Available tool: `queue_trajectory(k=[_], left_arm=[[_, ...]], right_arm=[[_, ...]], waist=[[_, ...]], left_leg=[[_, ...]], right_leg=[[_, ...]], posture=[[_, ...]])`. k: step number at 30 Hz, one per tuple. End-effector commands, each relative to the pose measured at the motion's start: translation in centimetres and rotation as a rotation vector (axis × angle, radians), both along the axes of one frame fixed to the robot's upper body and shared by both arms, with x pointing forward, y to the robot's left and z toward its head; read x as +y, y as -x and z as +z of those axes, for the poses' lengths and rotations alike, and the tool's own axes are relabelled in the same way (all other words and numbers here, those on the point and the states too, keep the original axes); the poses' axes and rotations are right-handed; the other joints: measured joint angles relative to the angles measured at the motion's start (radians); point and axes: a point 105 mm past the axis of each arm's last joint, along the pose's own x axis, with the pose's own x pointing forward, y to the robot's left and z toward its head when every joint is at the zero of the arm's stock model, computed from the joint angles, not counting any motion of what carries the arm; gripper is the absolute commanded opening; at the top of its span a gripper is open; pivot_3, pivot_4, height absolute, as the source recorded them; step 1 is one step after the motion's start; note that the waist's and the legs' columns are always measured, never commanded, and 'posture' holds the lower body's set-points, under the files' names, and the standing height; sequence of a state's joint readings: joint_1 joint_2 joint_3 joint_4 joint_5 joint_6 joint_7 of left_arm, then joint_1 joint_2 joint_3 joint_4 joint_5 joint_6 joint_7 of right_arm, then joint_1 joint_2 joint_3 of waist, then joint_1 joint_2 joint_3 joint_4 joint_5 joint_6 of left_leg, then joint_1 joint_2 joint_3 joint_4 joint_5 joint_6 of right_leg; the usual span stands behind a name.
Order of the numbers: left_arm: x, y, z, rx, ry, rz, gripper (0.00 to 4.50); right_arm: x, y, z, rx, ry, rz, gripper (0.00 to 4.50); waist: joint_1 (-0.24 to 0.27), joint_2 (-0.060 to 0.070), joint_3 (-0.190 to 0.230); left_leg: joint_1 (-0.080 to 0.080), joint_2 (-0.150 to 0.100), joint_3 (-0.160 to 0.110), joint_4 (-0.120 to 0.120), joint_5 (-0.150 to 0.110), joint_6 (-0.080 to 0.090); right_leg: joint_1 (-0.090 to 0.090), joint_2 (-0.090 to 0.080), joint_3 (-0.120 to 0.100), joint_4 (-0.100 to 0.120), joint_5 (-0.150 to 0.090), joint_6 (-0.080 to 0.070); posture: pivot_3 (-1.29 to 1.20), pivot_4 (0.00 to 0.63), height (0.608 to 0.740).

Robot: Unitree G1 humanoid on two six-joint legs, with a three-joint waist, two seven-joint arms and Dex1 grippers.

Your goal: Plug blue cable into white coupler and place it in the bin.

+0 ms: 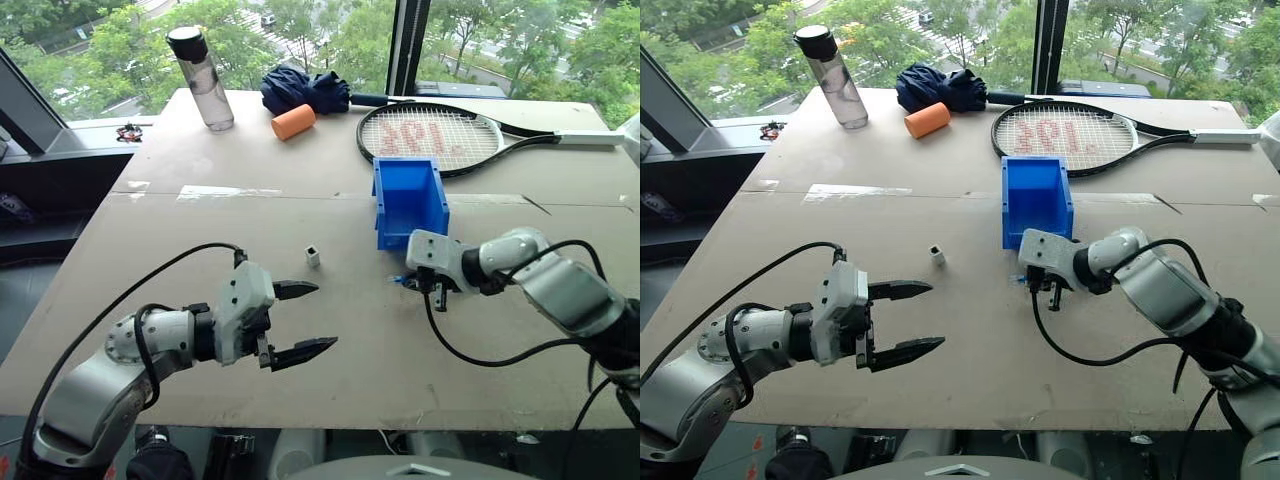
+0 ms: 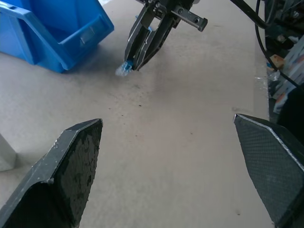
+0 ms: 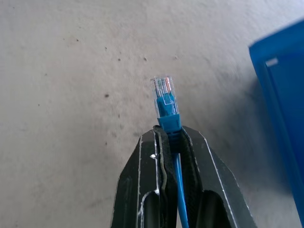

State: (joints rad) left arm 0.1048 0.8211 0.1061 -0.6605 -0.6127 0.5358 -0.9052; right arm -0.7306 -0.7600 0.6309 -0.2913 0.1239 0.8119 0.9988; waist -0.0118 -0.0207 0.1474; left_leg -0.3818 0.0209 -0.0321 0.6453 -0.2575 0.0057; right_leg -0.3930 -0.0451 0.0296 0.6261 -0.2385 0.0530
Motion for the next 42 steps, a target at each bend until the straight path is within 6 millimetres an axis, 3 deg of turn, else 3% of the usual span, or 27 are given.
queue_trajectory(k=[1, 6, 9, 13, 16, 22, 28, 31, 35, 39, 40, 42], left_arm=[[0.0, -0.6, 0.2, -0.048, -0.006, 0.019, 4.5], [-0.6, -1.4, -0.8, -0.008, -0.03, 0.049, 4.5], [-1.8, -2.1, -1.5, 0.001, -0.032, 0.032, 4.5], [-4.3, -4.0, -2.8, 0.009, -0.036, 0.031, 4.5], [-5.5, -4.6, -3.6, -0.001, -0.064, -0.004, 4.5], [-7.7, -6.5, -4.6, 0.002, -0.072, -0.033, 4.5], [-9.6, -8.0, -6.4, 0.027, -0.132, -0.098, 4.5], [-10.0, -8.1, -7.5, 0.046, -0.187, -0.142, 3.61], [-9.7, -8.1, -8.1, 0.048, -0.244, -0.171, 1.8], [-9.4, -7.5, -8.2, 0.034, -0.258, -0.225, 0.26], [-9.3, -7.3, -8.1, 0.034, -0.249, -0.235, 0.05], [-9.1, -7.0, -7.7, 0.047, -0.218, -0.246, 0.05]], right_arm=[[0.7, -0.1, -0.4, 0.004, 0.068, 0.108, 0.03], [1.8, 0.4, -2.3, 0.055, 0.132, 0.216, 0.03], [1.0, -0.1, -3.0, 0.039, 0.142, 0.2, 1.12], [-0.9, 0.3, 0.9, -0.018, -0.078, 0.065, 2.98], [-2.7, 2.0, 2.4, -0.049, -0.215, 0.012, 4.46], [-7.3, 7.9, 2.0, -0.093, -0.362, -0.096, 4.46], [-9.5, 10.8, 0.9, -0.12, -0.444, -0.339, 4.46], [-9.5, 11.1, 0.6, -0.146, -0.449, -0.385, 4.5], [-8.8, 11.0, 1.3, -0.157, -0.535, -0.427, 4.5], [-8.1, 11.0, 1.2, -0.122, -0.597, -0.444, 4.5], [-7.9, 11.0, 1.2, -0.11, -0.613, -0.446, 4.5], [-7.4, 10.9, 1.2, -0.083, -0.658, -0.459, 4.5]], waist=[[0.004, 0.0, 0.0], [0.001, -0.001, 0.0], [-0.001, -0.002, -0.002], [0.024, -0.001, -0.002], [0.025, -0.001, -0.002], [0.031, -0.002, -0.002], [0.018, -0.001, -0.003], [0.017, -0.001, -0.003], [0.023, 0.0, -0.004], [0.024, -0.001, -0.004], [0.023, -0.001, -0.004], [0.022, -0.001, -0.004]], left_leg=[[0.0, 0.0, 0.0, 0.0, 0.0, 0.0], [0.0, -0.002, 0.0, 0.0, 0.0, 0.0], [0.001, -0.001, -0.001, 0.0, 0.0, 0.0], [0.0, -0.003, -0.004, 0.001, 0.0, 0.0], [-0.002, -0.004, -0.004, 0.002, 0.0, 0.0], [0.0, -0.004, -0.006, 0.002, 0.0, 0.001], [0.002, -0.004, -0.003, 0.003, 0.0, 0.001], [0.002, -0.004, -0.003, 0.004, 0.0, 0.001], [0.002, -0.004, -0.003, 0.004, 0.0, 0.001], [0.002, -0.004, -0.004, 0.004, -0.001, 0.001], [0.002, -0.004, -0.004, 0.003, -0.001, 0.002], [0.002, -0.004, -0.004, 0.003, -0.001, 0.002]], right_leg=[[0.0, 0.0, 0.0, 0.0, 0.0, 0.0], [0.0, -0.002, -0.001, 0.0, 0.001, 0.001], [0.001, -0.001, -0.002, 0.001, 0.001, 0.002], [0.003, -0.001, -0.003, 0.001, 0.002, 0.004], [0.003, -0.002, -0.003, 0.0, 0.002, 0.004], [0.006, -0.003, -0.005, 0.0, 0.001, 0.005], [0.007, -0.002, -0.002, 0.001, 0.001, 0.006], [0.007, -0.001, -0.002, 0.001, -0.001, 0.009], [0.007, -0.002, -0.002, 0.001, -0.002, 0.007], [0.007, -0.002, -0.002, 0.0, -0.001, 0.006], [0.007, -0.002, -0.002, 0.0, -0.001, 0.006], [0.007, -0.002, -0.002, 0.0, -0.001, 0.006]], posture=[[0.0, 0.15, 0.74], [0.0, 0.15, 0.74], [0.0, 0.15, 0.74], [0.0, 0.15, 0.74], [0.0, 0.15, 0.74], [0.0, 0.15, 0.74], [0.0, 0.15, 0.74], [0.0, 0.15, 0.74], [0.0, 0.15, 0.74], [0.0, 0.15, 0.74], [0.0, 0.15, 0.74], [0.0, 0.15, 0.74]])
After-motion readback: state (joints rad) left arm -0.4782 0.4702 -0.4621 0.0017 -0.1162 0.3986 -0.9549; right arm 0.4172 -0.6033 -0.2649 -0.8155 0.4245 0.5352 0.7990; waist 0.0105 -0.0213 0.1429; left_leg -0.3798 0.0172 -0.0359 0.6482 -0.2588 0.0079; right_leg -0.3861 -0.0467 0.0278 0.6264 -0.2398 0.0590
